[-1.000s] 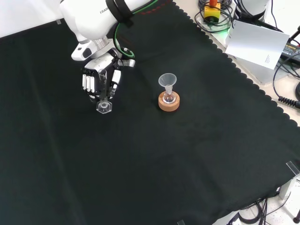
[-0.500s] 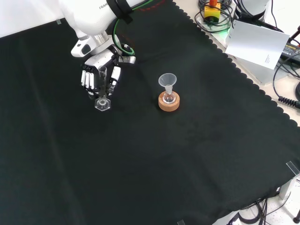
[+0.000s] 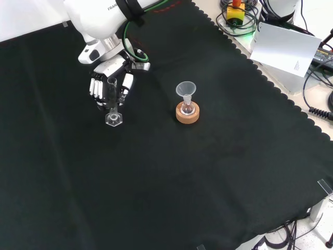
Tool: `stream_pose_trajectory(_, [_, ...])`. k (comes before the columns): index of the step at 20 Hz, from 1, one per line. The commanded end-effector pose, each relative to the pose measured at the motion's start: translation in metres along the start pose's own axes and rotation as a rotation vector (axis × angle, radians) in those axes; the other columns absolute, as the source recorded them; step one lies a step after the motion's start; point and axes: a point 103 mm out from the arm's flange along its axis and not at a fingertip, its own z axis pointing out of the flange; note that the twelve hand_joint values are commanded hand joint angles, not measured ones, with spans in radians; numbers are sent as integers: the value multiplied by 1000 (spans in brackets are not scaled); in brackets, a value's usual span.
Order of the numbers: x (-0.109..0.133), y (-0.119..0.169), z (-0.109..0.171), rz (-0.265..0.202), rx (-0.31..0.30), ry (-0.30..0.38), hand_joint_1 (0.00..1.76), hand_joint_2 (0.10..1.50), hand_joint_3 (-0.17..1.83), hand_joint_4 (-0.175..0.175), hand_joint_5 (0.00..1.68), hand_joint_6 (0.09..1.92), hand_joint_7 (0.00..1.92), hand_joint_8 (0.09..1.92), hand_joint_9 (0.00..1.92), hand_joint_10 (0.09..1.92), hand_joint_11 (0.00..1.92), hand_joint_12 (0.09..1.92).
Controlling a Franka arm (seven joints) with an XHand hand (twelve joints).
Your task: Put the graduated cylinder back on the table.
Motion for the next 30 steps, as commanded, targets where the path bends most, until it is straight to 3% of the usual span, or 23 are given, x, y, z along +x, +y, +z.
stream_pose_trajectory(1, [1,2,-12,7,-14,-14,1020,1095,-175,-67,742,715,712,623,1083,87,646,1202])
stream_pose_trajectory(4, [2,2,-21,20,-18,-17,1001,1074,-175,-79,487,623,551,658,981,87,559,1251])
stream_pose_trajectory(7, [3,-1,-31,23,-28,-31,979,1055,-175,-86,383,464,446,690,902,87,484,1282])
stream_pose_trajectory(16, [17,-34,-90,52,-88,-102,927,1021,-175,-91,340,219,250,703,747,87,308,1344])
stream_pose_trajectory(24, [49,-90,-147,70,-184,-179,914,1014,-175,-92,331,162,211,702,711,87,268,1350])
stream_pose_trajectory(30, [73,-136,-175,85,-219,-228,912,1012,-175,-92,331,148,206,703,705,87,257,1353])
